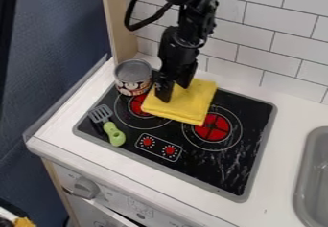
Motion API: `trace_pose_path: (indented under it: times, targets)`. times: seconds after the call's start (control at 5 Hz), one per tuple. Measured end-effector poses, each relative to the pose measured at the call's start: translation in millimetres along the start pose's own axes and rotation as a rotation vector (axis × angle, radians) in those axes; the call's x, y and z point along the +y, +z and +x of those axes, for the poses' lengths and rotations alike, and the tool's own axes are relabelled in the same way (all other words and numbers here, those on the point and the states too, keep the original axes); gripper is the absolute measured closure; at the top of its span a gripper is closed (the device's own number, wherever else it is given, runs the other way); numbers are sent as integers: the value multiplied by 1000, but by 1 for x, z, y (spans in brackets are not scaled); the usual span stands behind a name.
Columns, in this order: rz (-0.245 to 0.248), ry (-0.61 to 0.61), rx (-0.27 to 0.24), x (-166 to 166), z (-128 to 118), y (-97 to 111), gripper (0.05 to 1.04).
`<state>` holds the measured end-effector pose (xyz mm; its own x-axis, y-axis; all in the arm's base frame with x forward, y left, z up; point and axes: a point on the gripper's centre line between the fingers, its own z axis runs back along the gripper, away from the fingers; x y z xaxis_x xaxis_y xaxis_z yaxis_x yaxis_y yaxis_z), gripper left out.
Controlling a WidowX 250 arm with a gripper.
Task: Movve the yellow cloth from the bottom right side of the stove to between the stoves
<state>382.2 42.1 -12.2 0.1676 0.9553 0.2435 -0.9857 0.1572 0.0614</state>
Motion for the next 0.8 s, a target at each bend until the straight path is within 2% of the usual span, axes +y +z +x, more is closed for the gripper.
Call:
trace_pose_path:
  times: [0.2,0.4,0.6,0.8]
  targets:
    - [-3,8,2,0,0,0,85]
    - [-25,18,-2,0,1,10,84]
    - [-60,38,-6,0,5,31,84]
    - [-97,71,-22,7,14,61,84]
